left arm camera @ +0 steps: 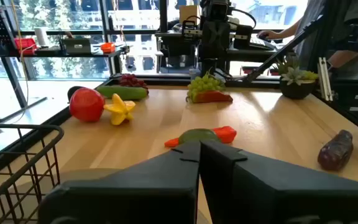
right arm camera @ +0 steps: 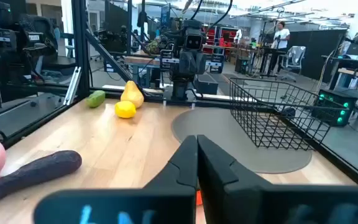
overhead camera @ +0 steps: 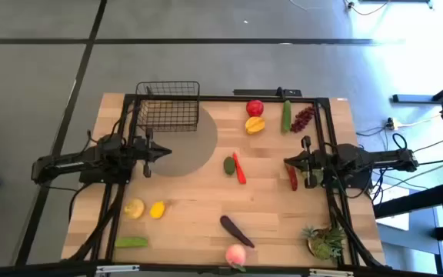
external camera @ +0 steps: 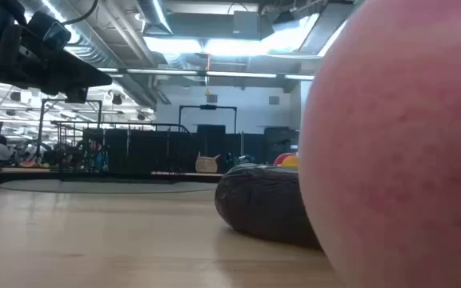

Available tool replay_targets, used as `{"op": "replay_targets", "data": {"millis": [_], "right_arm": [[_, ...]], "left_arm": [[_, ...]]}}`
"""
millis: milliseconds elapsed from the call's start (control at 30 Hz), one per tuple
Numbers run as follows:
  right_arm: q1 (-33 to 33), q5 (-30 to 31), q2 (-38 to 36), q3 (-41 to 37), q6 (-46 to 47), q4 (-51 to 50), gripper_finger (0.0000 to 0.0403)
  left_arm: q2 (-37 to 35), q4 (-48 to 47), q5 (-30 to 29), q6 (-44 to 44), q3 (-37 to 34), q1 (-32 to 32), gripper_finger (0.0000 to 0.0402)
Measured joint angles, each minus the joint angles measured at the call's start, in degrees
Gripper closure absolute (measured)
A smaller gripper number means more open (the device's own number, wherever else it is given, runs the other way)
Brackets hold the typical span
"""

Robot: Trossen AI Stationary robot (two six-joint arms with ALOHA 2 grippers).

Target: Build produce basket

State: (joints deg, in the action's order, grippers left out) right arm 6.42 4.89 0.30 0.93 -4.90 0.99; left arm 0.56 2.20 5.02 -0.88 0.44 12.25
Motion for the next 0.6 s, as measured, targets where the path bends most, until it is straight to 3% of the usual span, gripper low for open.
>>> {"op": "replay_targets", "data": {"millis": [267,600], "right_arm": [[0.02,0.01,0.0,0.0,7.68,0.05,0.0402],[0.0,-0.43,0.0,0.01,7.58,0.05,0.0402]], "left_arm": [[0.0,0.0,0.0,0.01,0.01,0.0,0.0401],[0.0,0.35,0.02,0.32,0.01,0.0,0.0401]]}}
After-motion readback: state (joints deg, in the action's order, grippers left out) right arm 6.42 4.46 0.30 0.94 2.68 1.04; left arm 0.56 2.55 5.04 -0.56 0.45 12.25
